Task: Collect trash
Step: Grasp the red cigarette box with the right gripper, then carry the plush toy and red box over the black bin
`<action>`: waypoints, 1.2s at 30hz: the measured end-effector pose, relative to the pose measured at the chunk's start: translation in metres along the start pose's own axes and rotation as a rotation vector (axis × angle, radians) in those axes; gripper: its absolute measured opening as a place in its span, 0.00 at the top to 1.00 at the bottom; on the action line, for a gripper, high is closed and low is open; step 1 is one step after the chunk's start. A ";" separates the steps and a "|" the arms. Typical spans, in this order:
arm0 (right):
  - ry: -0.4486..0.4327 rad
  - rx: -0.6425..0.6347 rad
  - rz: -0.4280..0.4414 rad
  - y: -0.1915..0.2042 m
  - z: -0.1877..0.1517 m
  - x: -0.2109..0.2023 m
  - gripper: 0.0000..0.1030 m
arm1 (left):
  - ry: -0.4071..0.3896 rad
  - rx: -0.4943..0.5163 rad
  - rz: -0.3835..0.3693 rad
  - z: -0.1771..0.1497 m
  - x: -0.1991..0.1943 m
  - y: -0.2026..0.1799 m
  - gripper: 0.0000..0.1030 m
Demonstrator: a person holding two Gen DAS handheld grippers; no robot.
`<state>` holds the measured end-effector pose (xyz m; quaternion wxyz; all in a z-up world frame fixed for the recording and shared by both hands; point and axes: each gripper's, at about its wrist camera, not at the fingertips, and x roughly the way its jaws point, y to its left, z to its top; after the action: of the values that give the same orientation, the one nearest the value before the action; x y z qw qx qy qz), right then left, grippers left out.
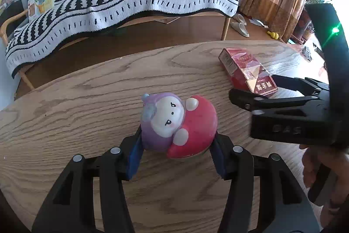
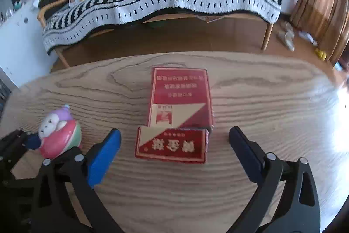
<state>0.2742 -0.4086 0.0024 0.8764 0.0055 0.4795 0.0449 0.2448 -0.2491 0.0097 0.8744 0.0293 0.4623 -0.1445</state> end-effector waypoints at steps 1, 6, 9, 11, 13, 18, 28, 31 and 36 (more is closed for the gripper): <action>-0.014 -0.020 -0.029 0.002 -0.001 0.000 0.30 | 0.000 0.001 -0.002 0.000 0.000 0.000 0.48; -0.034 -0.038 -0.028 -0.002 -0.007 -0.006 0.47 | -0.008 0.011 -0.008 -0.002 -0.004 -0.003 0.48; -0.035 -0.016 -0.017 -0.010 -0.011 -0.011 0.47 | -0.007 0.013 -0.014 -0.004 -0.006 -0.006 0.49; -0.040 -0.007 -0.019 -0.014 -0.013 -0.017 0.47 | -0.009 0.017 -0.015 -0.004 -0.009 -0.006 0.49; -0.047 -0.003 -0.023 -0.015 -0.015 -0.025 0.47 | -0.011 0.019 -0.016 -0.004 -0.012 -0.008 0.49; -0.062 0.012 -0.015 -0.019 -0.028 -0.056 0.47 | -0.022 0.032 -0.019 -0.009 -0.037 -0.017 0.49; -0.115 0.015 -0.010 -0.025 -0.119 -0.192 0.47 | -0.032 0.081 -0.080 -0.055 -0.121 -0.076 0.49; -0.130 0.041 -0.003 -0.036 -0.159 -0.243 0.47 | -0.026 0.109 -0.139 -0.084 -0.151 -0.116 0.49; -0.170 0.133 -0.030 -0.069 -0.238 -0.322 0.47 | -0.016 0.156 -0.261 -0.137 -0.191 -0.187 0.49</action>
<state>-0.0935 -0.5118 0.1408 0.9121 0.0603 0.4054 -0.0007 -0.0182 -0.3595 0.1032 0.8470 0.0355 0.4425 -0.2925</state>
